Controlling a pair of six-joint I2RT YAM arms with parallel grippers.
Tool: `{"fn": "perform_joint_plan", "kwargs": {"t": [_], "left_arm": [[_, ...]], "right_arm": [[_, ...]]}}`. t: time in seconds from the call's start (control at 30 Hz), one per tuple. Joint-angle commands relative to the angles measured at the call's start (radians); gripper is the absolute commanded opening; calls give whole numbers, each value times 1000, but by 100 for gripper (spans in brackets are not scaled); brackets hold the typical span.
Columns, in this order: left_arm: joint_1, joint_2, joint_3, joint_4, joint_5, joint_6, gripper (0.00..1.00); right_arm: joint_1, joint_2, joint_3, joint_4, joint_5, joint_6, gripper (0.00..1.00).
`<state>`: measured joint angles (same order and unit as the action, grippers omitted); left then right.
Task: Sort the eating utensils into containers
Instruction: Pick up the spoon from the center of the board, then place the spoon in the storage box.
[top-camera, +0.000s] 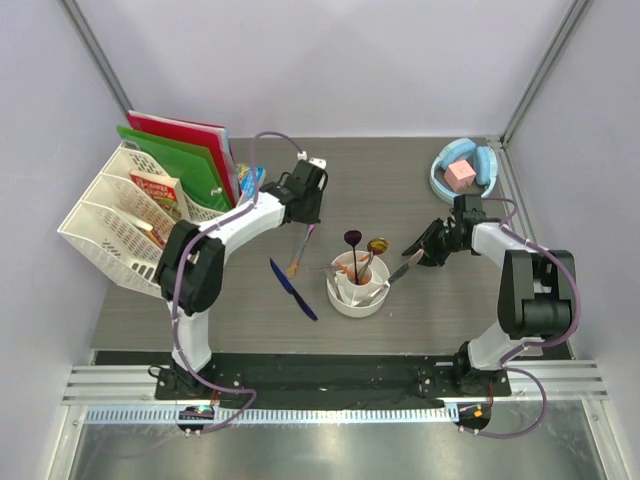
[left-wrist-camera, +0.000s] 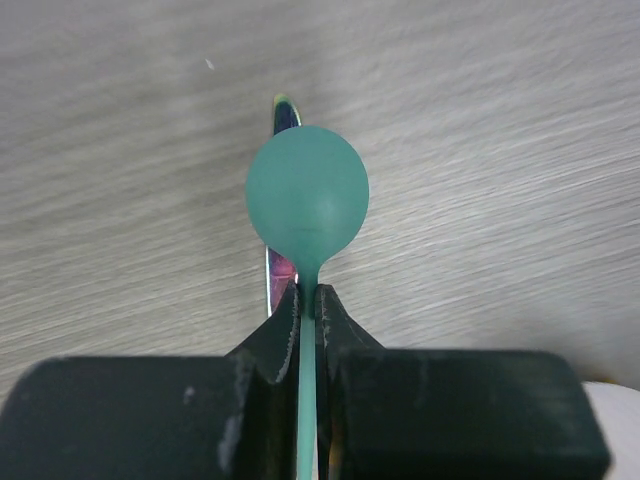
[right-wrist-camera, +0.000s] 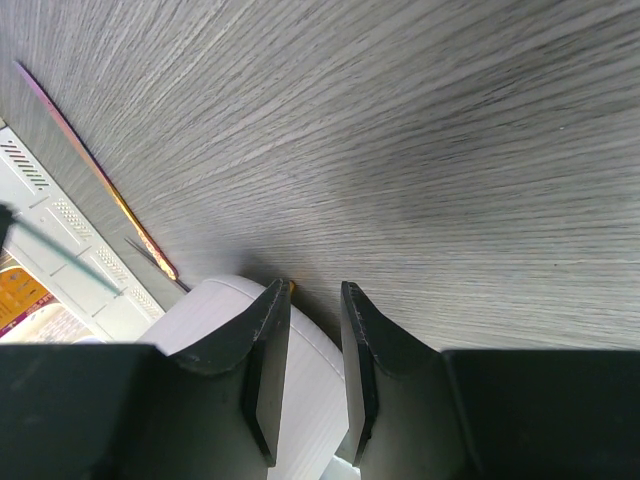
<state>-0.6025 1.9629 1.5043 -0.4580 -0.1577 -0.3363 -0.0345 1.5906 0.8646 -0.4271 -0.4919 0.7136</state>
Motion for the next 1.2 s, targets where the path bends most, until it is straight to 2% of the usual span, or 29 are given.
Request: {"fn": "perform_joint_plan", "kwargs": {"t": [0.0,0.23,0.37,0.47,0.53,0.63,0.7,0.73,0.8,0.93,1.03,1.17], "left_arm": [[15,-93,27,44,-14,-20,0],[35,-251,-7,55,-23,-50,0],[35,-393,-59,97,-39,-128,0],[35,-521,-117,166,32,-222,0],[27,-604,-162,223,133,-275,0],[-32,-677,-242,268,233,-271,0],[-87,-702,-345,359,298,-236,0],[-109,-738,-392,490,340,-221,0],[-181,-750,-490,635,372,-163,0],[-241,-641,-443,619,480,-69,0],[-292,-619,-476,688,408,-4,0],[-303,-599,-490,700,359,48,0]], "right_arm": [[-1,-38,5,8,0,7,32],[-2,-55,-1,7,0,4,32],[-2,-66,-9,7,0,0,33],[-1,-73,-21,11,6,-5,32],[-1,-78,-30,19,7,-2,32],[-2,-84,-35,40,1,10,32],[-1,-90,-39,56,-4,15,32],[-1,-93,-42,62,-7,18,32],[-1,-107,-47,67,-11,11,32],[-1,-127,-65,60,-16,-14,32],[-1,-146,-79,48,-20,-39,32],[-2,-176,-91,24,-20,-69,32]]}}
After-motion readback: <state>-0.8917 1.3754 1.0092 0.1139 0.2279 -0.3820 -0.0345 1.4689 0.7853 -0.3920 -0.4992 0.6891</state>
